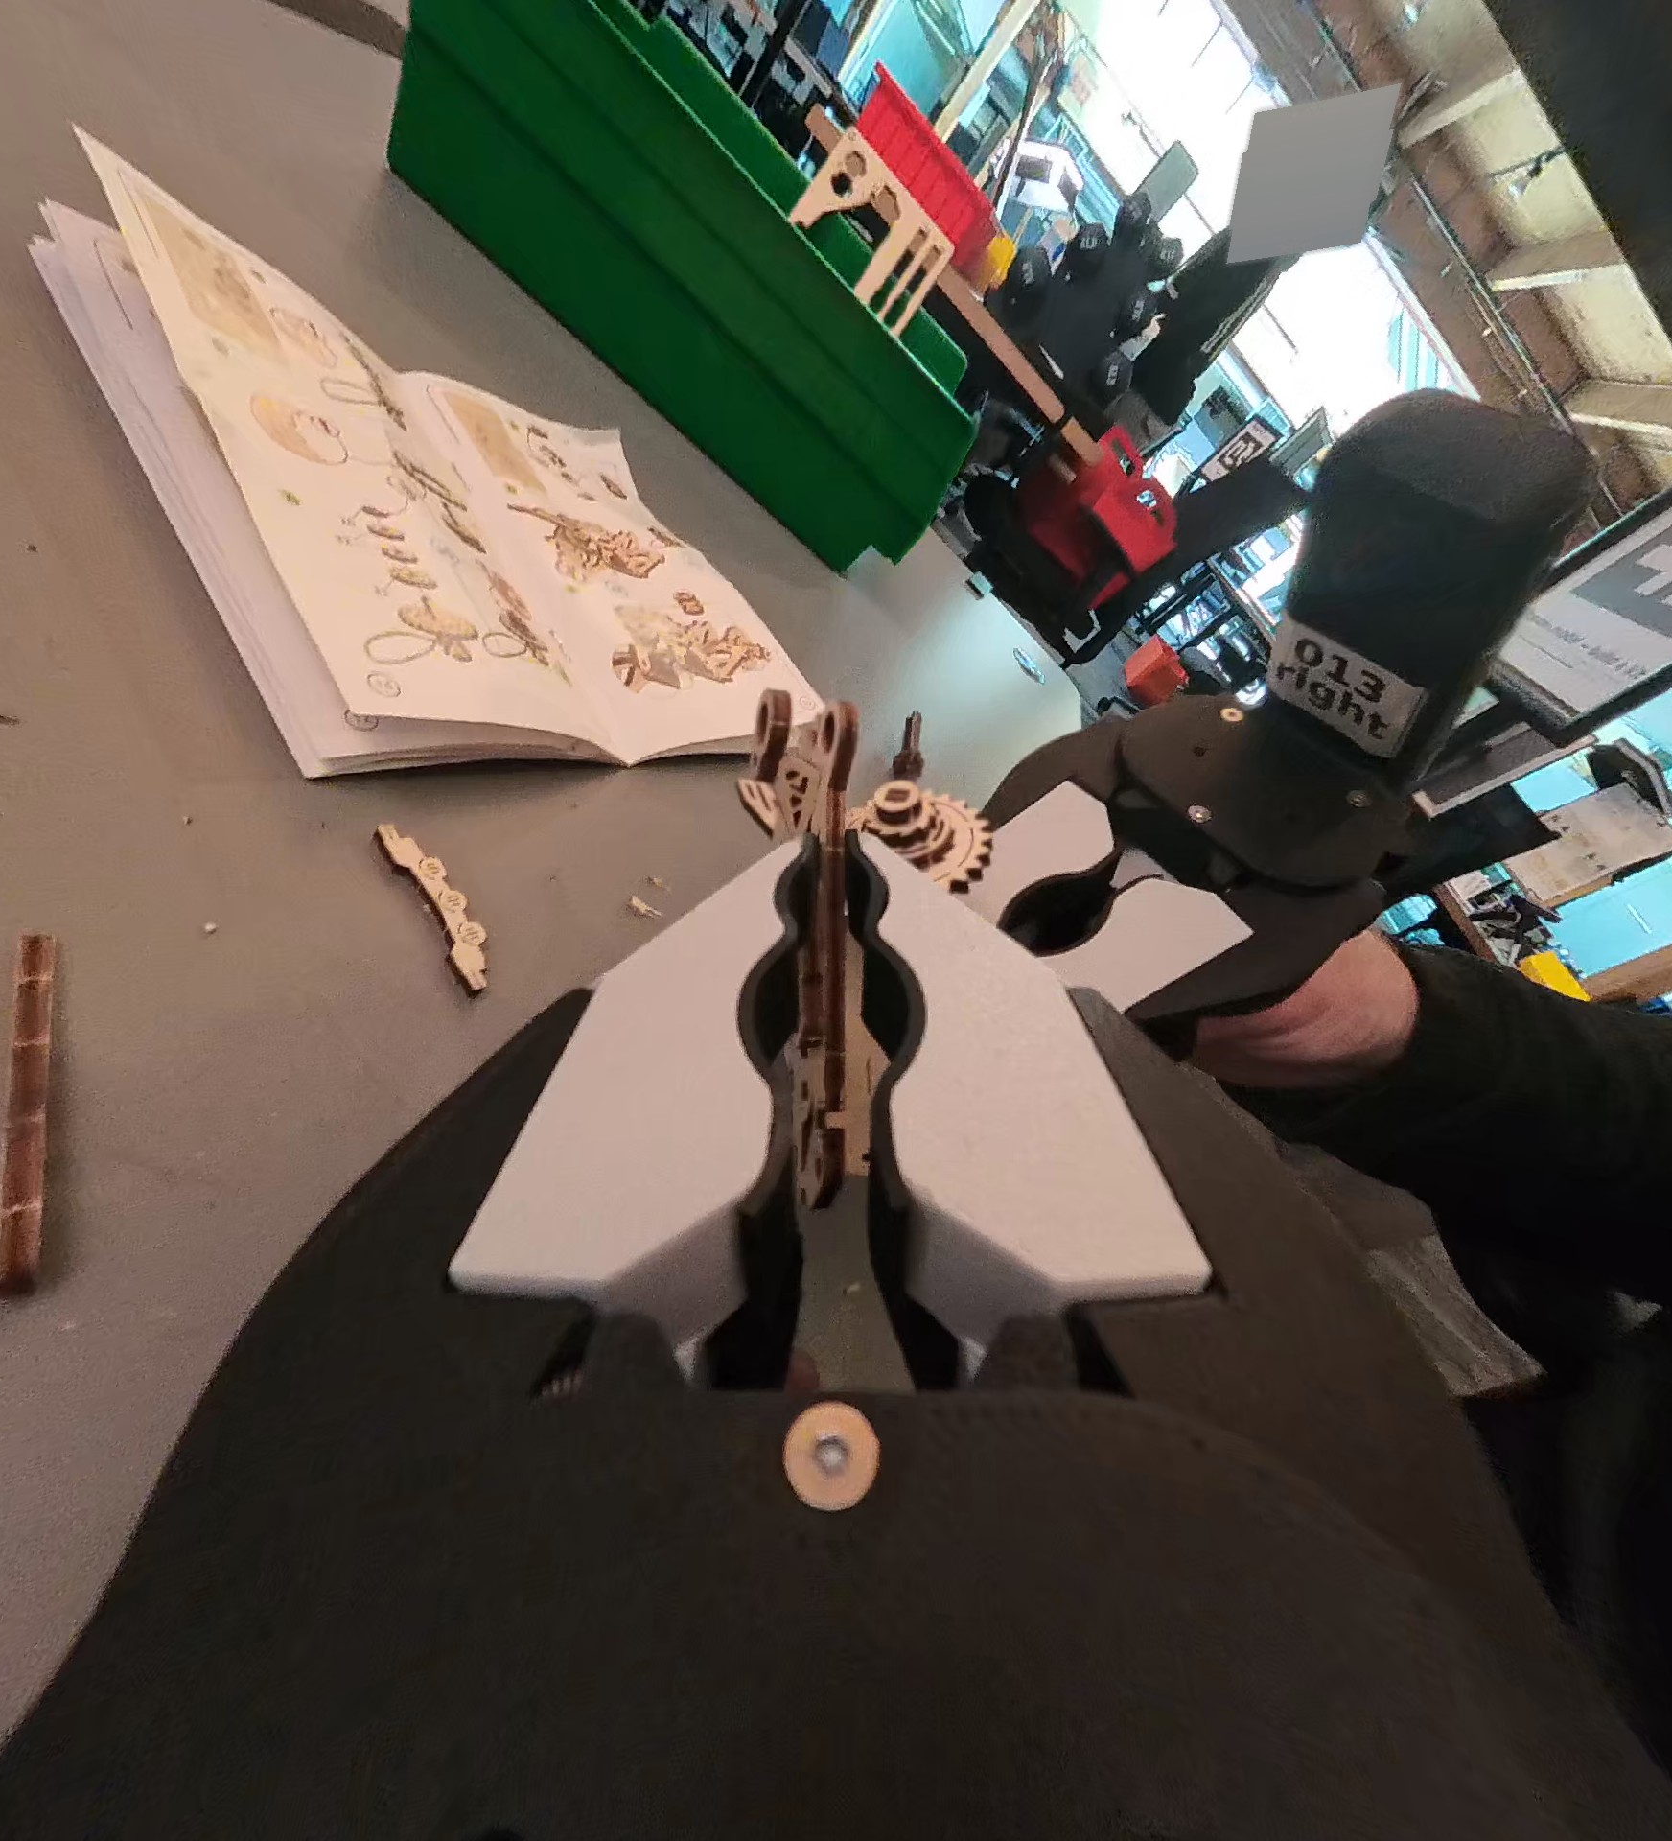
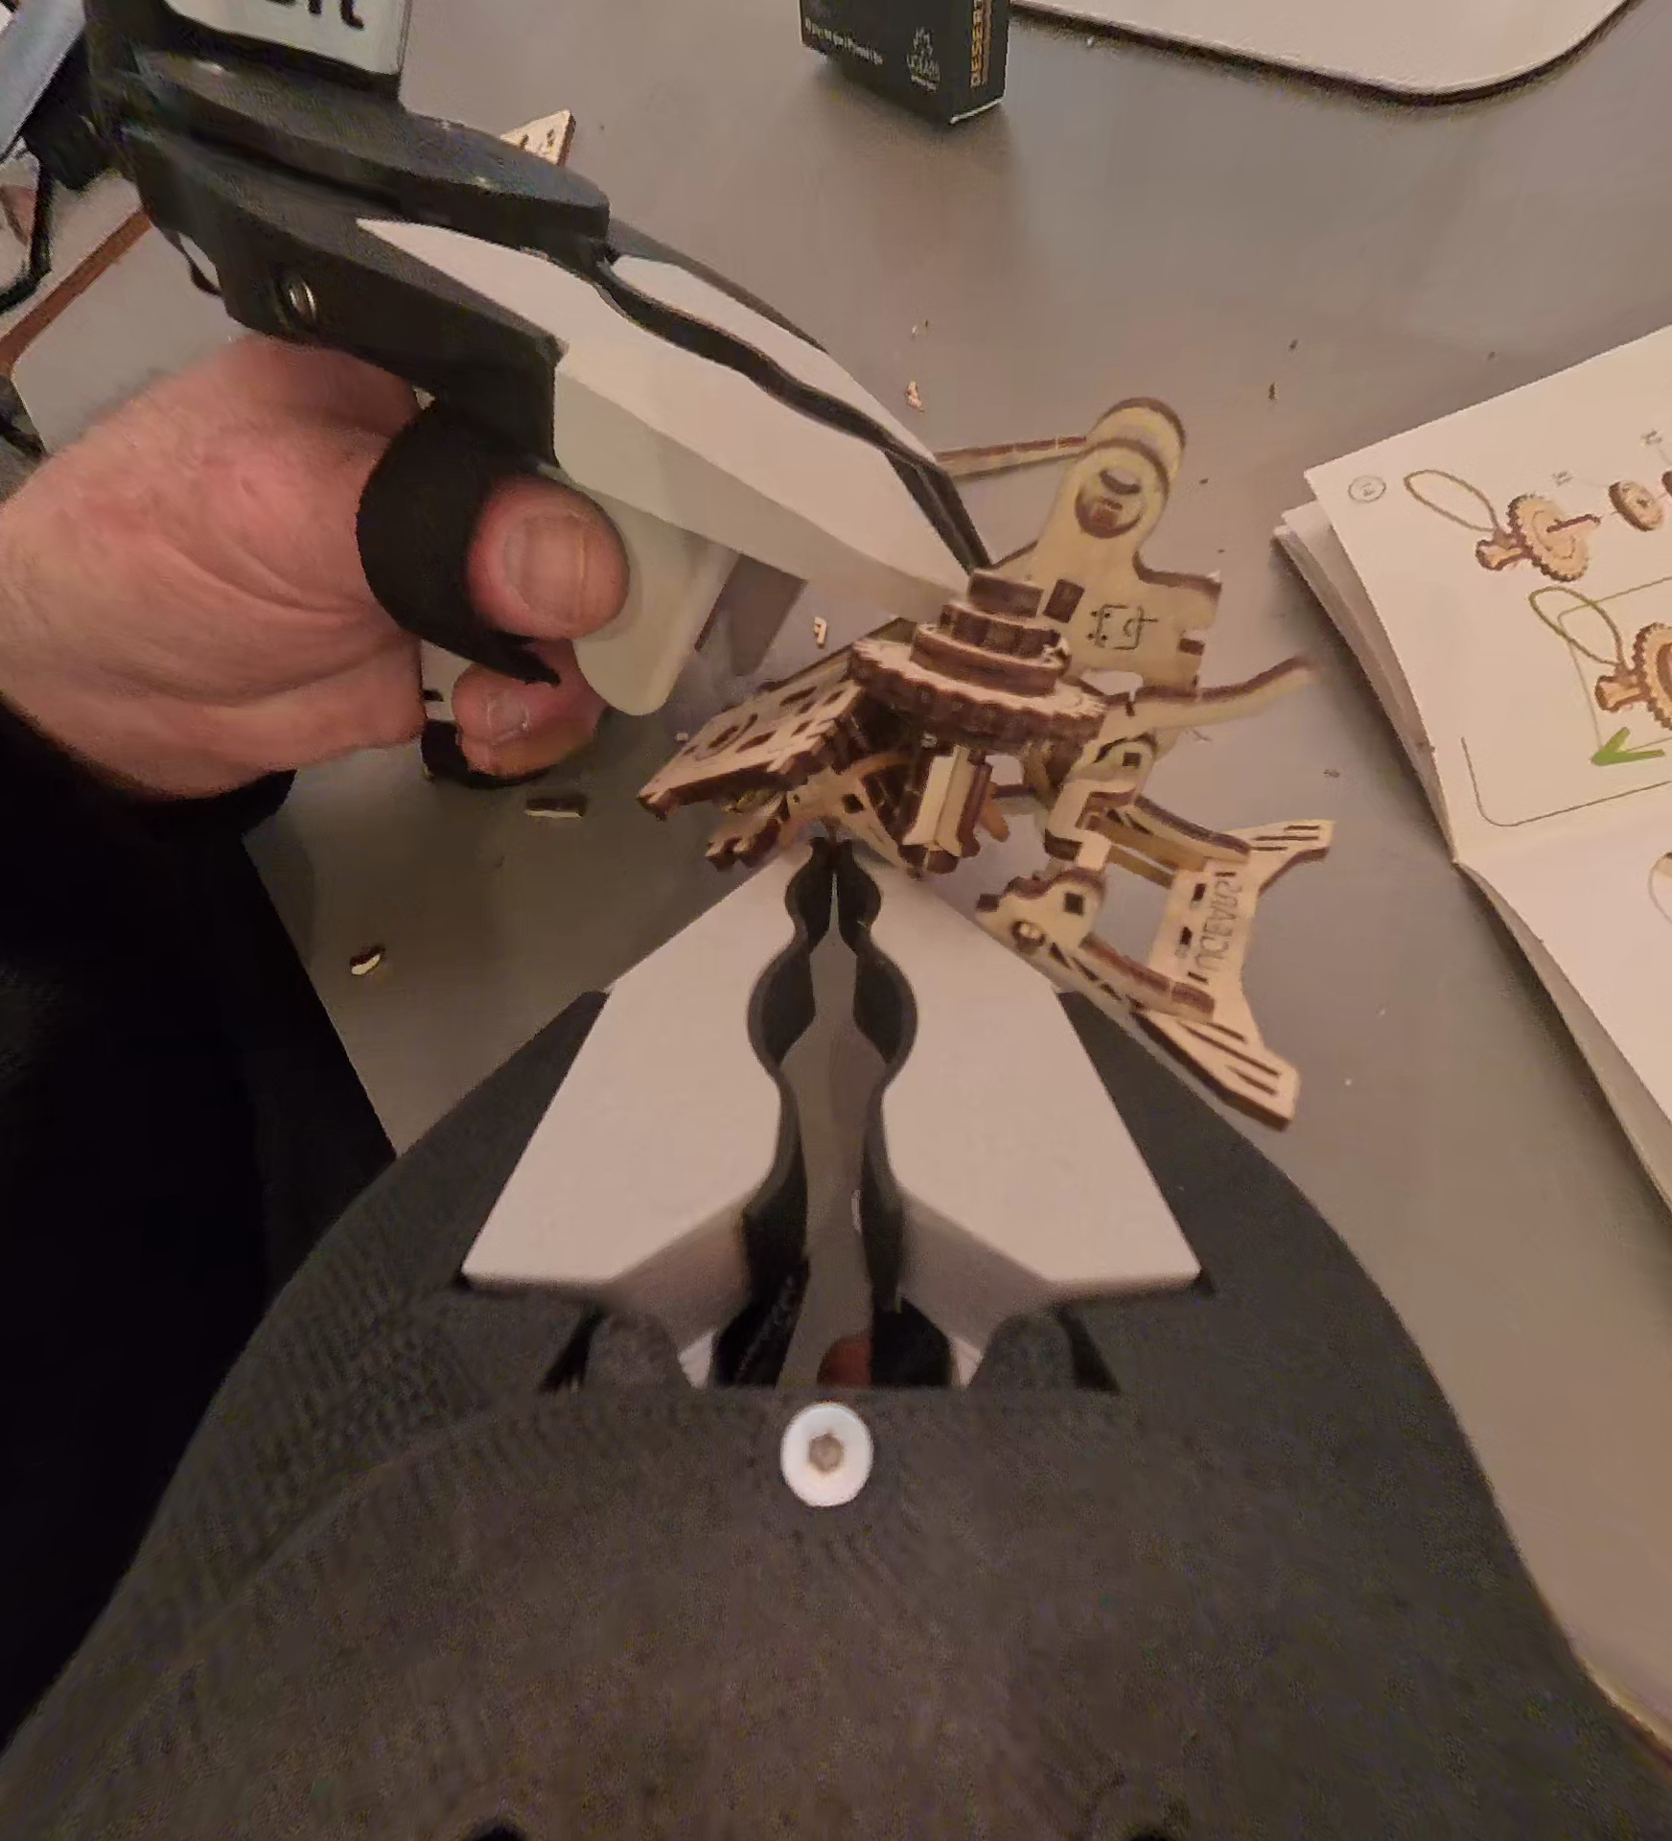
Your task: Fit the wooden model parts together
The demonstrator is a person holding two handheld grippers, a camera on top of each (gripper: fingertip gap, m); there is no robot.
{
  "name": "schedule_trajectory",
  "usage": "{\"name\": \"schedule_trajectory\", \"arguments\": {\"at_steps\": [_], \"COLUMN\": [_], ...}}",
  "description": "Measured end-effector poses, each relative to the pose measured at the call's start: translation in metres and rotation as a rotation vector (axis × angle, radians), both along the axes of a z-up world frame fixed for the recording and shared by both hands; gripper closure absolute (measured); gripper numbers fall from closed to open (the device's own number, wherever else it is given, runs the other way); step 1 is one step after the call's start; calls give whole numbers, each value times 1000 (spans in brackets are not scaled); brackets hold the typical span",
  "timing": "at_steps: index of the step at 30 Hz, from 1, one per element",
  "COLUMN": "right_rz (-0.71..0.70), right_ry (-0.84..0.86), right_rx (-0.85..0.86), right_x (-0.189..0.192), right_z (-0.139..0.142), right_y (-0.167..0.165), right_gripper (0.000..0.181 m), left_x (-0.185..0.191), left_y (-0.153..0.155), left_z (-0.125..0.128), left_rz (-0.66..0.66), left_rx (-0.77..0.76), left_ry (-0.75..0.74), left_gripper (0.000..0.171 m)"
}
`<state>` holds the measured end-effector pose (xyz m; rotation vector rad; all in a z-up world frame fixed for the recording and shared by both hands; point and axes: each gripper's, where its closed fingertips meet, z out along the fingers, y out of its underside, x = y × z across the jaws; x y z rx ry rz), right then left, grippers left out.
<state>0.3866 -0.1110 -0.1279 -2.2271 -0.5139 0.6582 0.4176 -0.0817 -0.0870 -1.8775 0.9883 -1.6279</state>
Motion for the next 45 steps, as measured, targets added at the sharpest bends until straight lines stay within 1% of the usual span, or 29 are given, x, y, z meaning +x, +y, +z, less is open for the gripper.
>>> {"name": "schedule_trajectory", "arguments": {"at_steps": [6,9,12,15,17,20,22,24,26,30,32,38,41,43,45], "right_rz": [14,17,18,17,21,33,42,42,43,47,45,66,79,86,89], "right_ry": [-7,-10,-14,-17,-25,-49,-55,-57,-49,-54,-57,-86,-116,-127,-131], "right_rx": [-38,-47,-55,-67,-67,-81,-88,-85,-85,-98,-96,-94,-99,-109,-127], "right_x": [-2,-3,-3,-4,-4,-6,-7,-6,-5,-3,-3,-5,-6,-5,-2], "right_z": [-9,-12,-13,-14,-15,-19,-22,-20,-16,-17,-17,-19,-21,-19,-16], "right_y": [0,1,3,4,5,3,1,0,-1,-4,-5,-8,-10,-12,-16], "right_gripper": [181,181,181,181,181,181,181,181,181,181,181,181,180,166,155], "left_x": [-7,-11,-15,-22,-25,-30,-32,-34,-34,-36,-34,-37,-40,-40,-40], "left_y": [1,1,-1,0,1,2,2,-2,-8,-14,-19,-24,-23,-25,-26], "left_z": [-15,-14,-19,-25,-24,-22,-21,-19,-18,-35,-35,-41,-43,-45,-45], "left_rz": [-68,-96,-127,-157,-166,-171,-173,-195,-222,-272,-289,-307,-298,-303,-301], "left_rx": [61,35,36,48,58,114,180,257,292,343,331,336,337,335,335], "left_ry": [119,115,144,179,180,193,216,225,232,324,311,352,365,366,362], "left_gripper": [169,167,155,155,153,146,142,140,138,134,136,136,144,150,151]}}
